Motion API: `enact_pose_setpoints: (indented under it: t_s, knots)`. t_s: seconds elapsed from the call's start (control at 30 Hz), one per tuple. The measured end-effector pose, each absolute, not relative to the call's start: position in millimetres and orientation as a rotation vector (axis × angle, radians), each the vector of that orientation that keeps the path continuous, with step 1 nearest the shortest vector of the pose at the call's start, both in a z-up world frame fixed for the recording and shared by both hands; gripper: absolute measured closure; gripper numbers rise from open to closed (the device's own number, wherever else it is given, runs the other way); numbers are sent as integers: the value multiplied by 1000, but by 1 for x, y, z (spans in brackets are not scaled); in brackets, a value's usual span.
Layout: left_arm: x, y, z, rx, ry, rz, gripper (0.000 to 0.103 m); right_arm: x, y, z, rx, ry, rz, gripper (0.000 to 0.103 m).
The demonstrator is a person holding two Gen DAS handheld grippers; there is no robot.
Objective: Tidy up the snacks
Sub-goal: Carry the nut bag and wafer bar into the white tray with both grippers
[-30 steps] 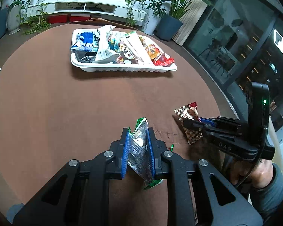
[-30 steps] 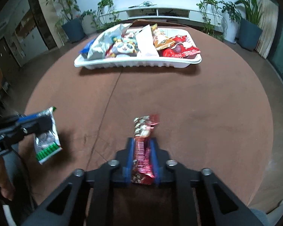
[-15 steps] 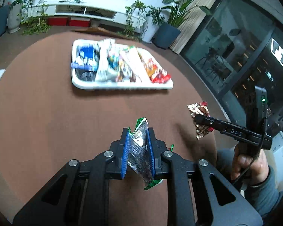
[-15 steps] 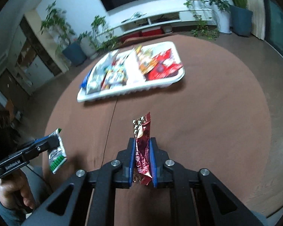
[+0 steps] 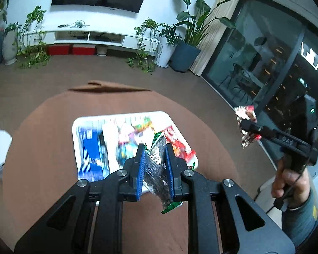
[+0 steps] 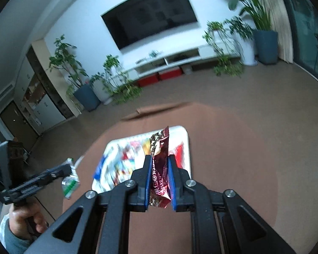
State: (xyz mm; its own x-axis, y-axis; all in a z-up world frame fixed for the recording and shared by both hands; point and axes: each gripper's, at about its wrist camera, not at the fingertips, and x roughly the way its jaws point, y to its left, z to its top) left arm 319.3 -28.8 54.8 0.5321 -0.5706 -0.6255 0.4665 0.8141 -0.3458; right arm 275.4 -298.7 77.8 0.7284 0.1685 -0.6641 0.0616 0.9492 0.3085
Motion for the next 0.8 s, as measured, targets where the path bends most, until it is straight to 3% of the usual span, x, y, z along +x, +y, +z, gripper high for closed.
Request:
enact_pose_setpoints:
  t_s: [0.17,0.8]
  knots:
    - [356,-47,55,-123,822,-612,87,320,-287,79,320,757,110,87]
    - [433,-81,-33,-112,949,-568,86,404,-279,-28,315,972,113,87]
